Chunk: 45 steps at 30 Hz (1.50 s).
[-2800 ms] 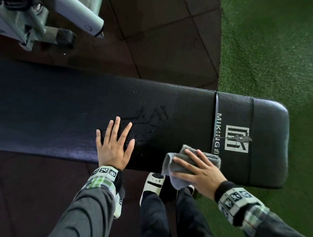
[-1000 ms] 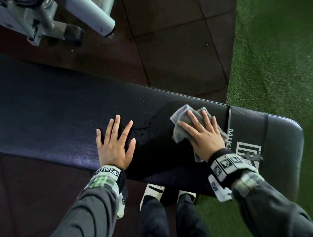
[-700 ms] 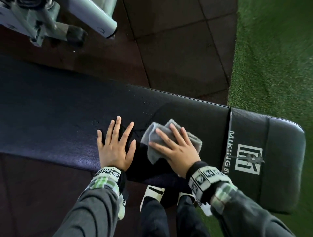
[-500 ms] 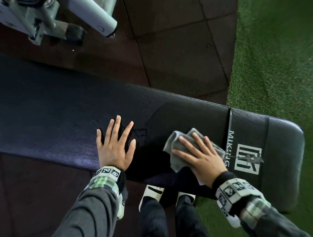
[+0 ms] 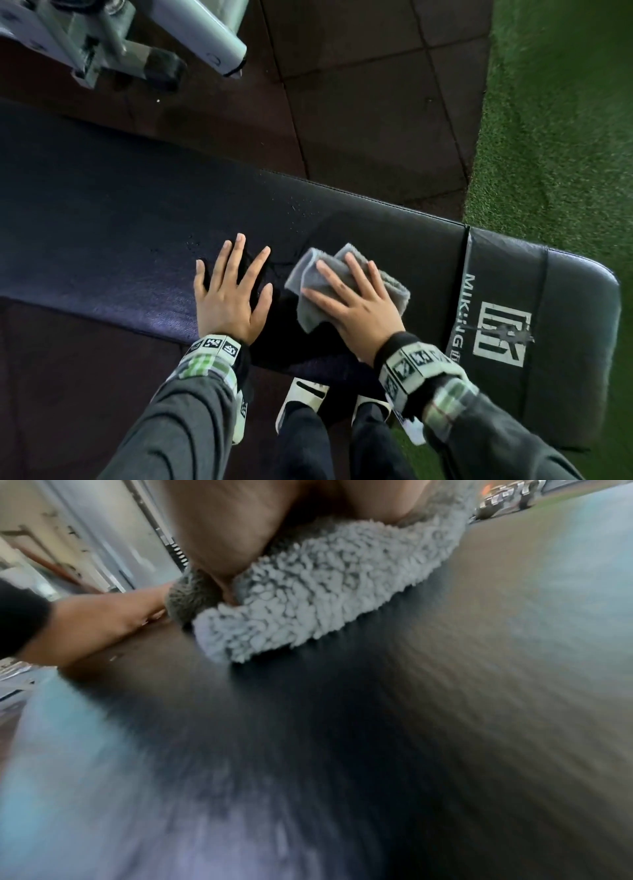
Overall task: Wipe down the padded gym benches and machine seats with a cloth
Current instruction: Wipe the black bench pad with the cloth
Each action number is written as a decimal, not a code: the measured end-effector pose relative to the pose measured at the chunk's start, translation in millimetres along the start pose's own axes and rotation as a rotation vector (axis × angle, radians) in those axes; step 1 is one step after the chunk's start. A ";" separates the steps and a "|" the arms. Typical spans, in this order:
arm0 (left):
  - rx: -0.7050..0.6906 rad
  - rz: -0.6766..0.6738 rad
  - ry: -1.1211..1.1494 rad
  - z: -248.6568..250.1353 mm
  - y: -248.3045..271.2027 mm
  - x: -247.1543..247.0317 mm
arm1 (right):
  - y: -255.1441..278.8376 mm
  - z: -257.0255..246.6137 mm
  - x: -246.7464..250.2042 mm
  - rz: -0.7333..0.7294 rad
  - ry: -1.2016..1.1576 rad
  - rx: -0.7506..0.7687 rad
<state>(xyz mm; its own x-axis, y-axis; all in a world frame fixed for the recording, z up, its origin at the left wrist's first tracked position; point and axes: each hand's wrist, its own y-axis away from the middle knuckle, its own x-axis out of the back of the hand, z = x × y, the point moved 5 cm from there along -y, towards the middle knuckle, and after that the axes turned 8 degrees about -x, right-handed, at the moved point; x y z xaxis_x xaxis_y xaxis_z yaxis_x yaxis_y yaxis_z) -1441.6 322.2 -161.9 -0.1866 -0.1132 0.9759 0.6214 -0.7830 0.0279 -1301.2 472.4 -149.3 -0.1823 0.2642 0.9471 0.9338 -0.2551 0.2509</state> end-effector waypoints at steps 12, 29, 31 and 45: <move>-0.013 -0.035 0.038 0.4 -1.1 2.3 | 13.8 85.0 11.8 -0.045 -0.036 -0.383; -0.066 -0.192 0.037 -76.0 -40.2 14.1 | -121.6 -5.6 32.7 -0.041 -0.073 -0.293; -0.070 -0.199 0.046 -76.3 -41.3 14.9 | -98.5 -14.3 23.0 -0.075 -0.033 -0.156; -0.069 -0.209 0.053 -78.0 -39.8 11.8 | -124.3 40.0 37.3 -0.084 -0.138 -0.628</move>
<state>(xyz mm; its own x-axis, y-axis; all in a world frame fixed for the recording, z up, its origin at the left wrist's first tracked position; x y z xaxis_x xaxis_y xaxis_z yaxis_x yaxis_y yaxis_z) -1527.9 304.3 -168.4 -0.3467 0.0255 0.9376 0.5114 -0.8328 0.2117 -1411.7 551.2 -153.2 -0.1665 0.4129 0.8954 0.5528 -0.7129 0.4315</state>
